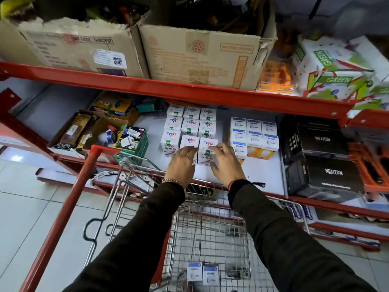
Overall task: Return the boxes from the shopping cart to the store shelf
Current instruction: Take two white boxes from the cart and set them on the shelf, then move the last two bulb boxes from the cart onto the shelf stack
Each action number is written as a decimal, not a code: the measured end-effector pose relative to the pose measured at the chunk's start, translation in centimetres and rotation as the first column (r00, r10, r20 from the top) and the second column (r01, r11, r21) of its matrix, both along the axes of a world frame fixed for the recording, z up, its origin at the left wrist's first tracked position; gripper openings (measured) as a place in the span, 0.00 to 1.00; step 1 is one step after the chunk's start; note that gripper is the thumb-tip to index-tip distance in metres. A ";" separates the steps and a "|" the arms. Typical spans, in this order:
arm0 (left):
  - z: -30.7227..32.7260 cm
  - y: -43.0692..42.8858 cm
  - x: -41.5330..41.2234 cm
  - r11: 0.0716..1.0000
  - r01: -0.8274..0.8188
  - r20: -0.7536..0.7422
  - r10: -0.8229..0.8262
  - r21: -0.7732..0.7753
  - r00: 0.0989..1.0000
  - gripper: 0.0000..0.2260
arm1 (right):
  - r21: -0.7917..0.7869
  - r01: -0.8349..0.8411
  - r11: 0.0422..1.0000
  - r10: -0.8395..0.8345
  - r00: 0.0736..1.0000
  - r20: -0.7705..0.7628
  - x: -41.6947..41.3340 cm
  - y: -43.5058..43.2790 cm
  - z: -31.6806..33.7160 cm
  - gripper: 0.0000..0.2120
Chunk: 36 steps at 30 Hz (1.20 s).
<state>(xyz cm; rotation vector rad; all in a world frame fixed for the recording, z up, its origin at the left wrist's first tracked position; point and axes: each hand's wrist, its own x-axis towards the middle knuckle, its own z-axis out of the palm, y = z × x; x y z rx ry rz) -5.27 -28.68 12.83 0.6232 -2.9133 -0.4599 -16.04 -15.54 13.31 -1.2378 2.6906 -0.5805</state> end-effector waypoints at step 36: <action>-25.9 16.8 16.5 0.969 0.014 0.734 -0.197 0.247 0.650 0.21 | 0.615 -0.408 0.675 0.107 0.878 0.466 18.5 14.8 -24.5 0.31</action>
